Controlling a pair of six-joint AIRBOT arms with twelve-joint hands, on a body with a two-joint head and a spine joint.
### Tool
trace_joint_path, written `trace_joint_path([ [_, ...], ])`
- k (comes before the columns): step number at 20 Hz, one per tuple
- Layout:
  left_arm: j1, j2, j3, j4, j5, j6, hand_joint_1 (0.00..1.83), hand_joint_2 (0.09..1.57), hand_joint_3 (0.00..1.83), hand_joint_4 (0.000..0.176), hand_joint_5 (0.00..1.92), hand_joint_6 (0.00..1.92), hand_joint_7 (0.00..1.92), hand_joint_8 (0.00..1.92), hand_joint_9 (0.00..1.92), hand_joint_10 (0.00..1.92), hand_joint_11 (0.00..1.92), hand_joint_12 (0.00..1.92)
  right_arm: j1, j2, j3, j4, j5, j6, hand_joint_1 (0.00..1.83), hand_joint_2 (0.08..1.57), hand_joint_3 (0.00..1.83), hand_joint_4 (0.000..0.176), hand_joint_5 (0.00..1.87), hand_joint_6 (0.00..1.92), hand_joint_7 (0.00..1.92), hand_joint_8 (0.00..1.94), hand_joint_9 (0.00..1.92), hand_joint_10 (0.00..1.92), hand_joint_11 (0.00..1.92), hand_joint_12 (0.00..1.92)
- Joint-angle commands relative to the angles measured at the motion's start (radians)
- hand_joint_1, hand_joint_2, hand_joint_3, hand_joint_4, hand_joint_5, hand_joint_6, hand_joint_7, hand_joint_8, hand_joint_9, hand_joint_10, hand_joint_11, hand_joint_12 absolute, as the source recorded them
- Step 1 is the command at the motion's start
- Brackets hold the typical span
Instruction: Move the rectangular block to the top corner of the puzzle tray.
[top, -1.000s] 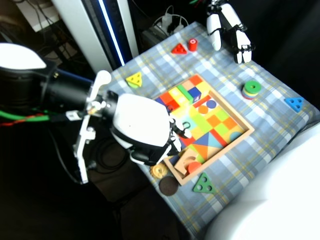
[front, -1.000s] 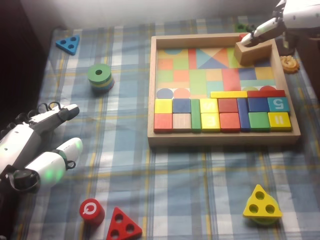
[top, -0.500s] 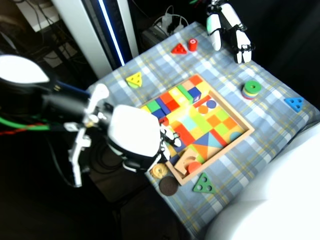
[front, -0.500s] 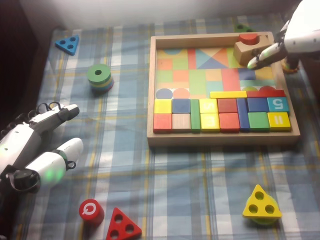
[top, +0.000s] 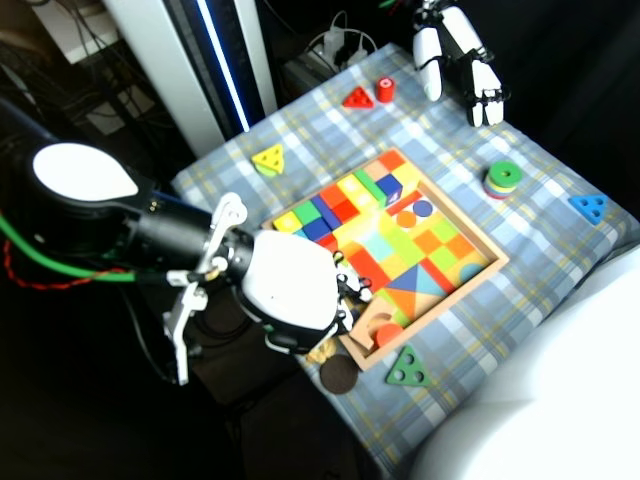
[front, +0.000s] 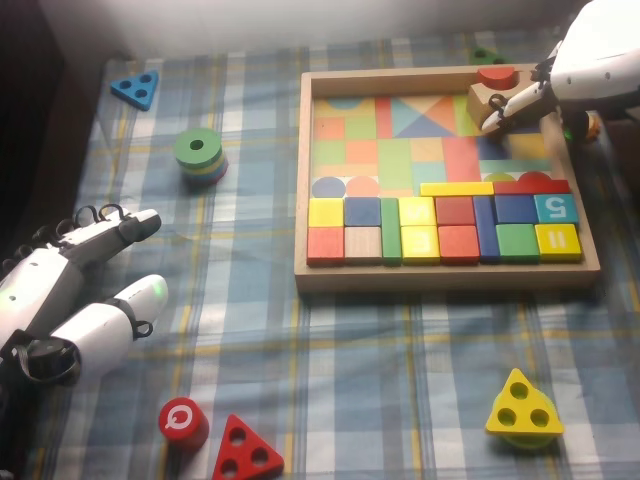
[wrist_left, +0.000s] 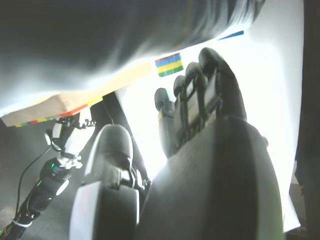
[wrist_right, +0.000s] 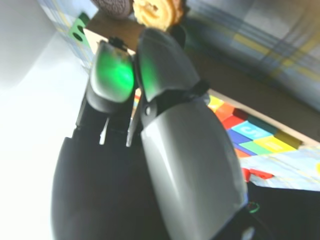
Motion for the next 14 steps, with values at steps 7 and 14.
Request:
trace_joint_path([
  [7,-0.005,0.001,-0.001,0.038,-0.115,-0.009,0.48,1.38,0.00,0.002,0.41,0.00,0.27,0.00,0.18,0.01,0.00,0.47,0.004,-0.027,0.035,0.004,-0.071,-0.009,1.74,1.13,0.00,0.000,0.32,0.00,1.26,1.94,1.47,1.92,1.52,1.92],
  [14,-0.005,0.001,-0.001,0.038,-0.115,-0.009,0.48,1.38,0.00,0.019,0.39,0.00,0.25,0.00,0.17,0.00,0.00,0.40,0.005,-0.033,0.042,0.004,-0.080,-0.009,1.69,1.13,0.00,0.000,0.34,0.00,1.25,1.94,1.44,1.92,1.50,1.92],
])
